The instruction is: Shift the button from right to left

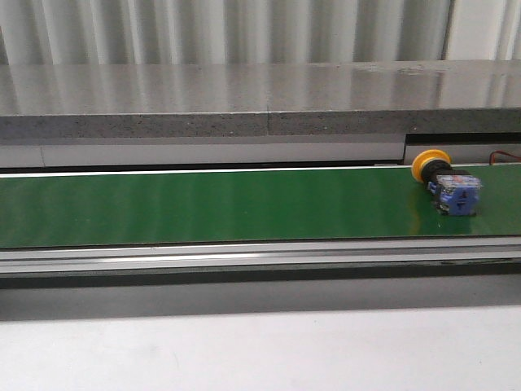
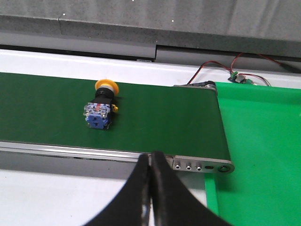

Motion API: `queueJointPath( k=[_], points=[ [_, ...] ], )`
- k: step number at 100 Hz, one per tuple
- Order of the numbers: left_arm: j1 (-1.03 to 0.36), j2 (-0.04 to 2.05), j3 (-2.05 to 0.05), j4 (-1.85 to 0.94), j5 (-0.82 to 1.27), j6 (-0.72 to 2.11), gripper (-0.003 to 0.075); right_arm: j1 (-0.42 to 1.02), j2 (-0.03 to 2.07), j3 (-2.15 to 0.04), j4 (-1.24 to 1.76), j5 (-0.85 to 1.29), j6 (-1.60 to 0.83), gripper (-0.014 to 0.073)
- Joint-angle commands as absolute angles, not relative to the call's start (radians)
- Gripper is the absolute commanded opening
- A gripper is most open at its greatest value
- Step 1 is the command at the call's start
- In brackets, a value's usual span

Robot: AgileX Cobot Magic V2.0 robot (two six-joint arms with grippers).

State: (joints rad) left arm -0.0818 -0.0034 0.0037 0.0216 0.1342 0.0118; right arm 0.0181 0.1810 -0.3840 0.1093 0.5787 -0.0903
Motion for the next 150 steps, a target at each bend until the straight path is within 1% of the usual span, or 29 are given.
queueJointPath(
  k=[1, 18, 37, 46, 64, 79, 96, 130, 134, 139, 142, 144, 150],
  points=[
    [-0.089, -0.035, 0.043, 0.019, 0.056, 0.000, -0.0020, 0.017, 0.186, -0.407, 0.100, 0.501, -0.099, -0.0067],
    [-0.089, -0.035, 0.043, 0.019, 0.052, 0.000, -0.0020, 0.017, 0.186, -0.407, 0.100, 0.502, -0.099, -0.0067],
    [-0.089, -0.035, 0.041, 0.019, -0.024, 0.000, -0.0020, 0.017, 0.186, -0.407, 0.100, 0.504, -0.099, -0.0067],
    [-0.089, -0.035, 0.036, 0.019, -0.025, 0.000, -0.0020, 0.017, 0.186, -0.407, 0.100, 0.504, -0.099, -0.0067],
    [-0.089, -0.017, -0.026, 0.019, -0.013, 0.000, -0.0021, 0.017, 0.186, -0.407, 0.100, 0.504, -0.099, -0.0067],
    [-0.089, 0.049, -0.142, 0.019, 0.107, 0.000, -0.0021, 0.017, 0.186, -0.407, 0.100, 0.504, -0.099, -0.0067],
    [-0.089, 0.171, -0.267, 0.019, 0.177, 0.000, -0.0021, 0.017, 0.186, -0.407, 0.100, 0.504, -0.099, -0.0067],
    [-0.089, 0.509, -0.537, 0.016, 0.472, 0.000, -0.0014, 0.017, 0.186, -0.407, 0.100, 0.504, -0.099, -0.0067],
    [-0.089, 0.549, -0.564, 0.016, 0.496, 0.000, 0.0011, 0.017, 0.186, -0.407, 0.100, 0.504, -0.099, -0.0067],
    [-0.089, 0.593, -0.591, 0.016, 0.523, 0.000, 0.0073, 0.017, 0.186, -0.407, 0.100, 0.504, -0.099, -0.0067],
    [-0.089, 0.616, -0.607, 0.008, 0.536, 0.000, 0.0132, 0.017, 0.186, -0.407, 0.100, 0.504, -0.099, -0.0067],
    [-0.089, 0.633, -0.614, 0.005, 0.543, 0.000, 0.0158, 0.017, 0.186, -0.407, 0.100, 0.504, -0.099, -0.0067],
    [-0.089, 0.679, -0.641, 0.000, 0.564, 0.000, 0.0291, 0.017, 0.186, -0.407, 0.100, 0.504, -0.099, -0.0067]
  ],
)
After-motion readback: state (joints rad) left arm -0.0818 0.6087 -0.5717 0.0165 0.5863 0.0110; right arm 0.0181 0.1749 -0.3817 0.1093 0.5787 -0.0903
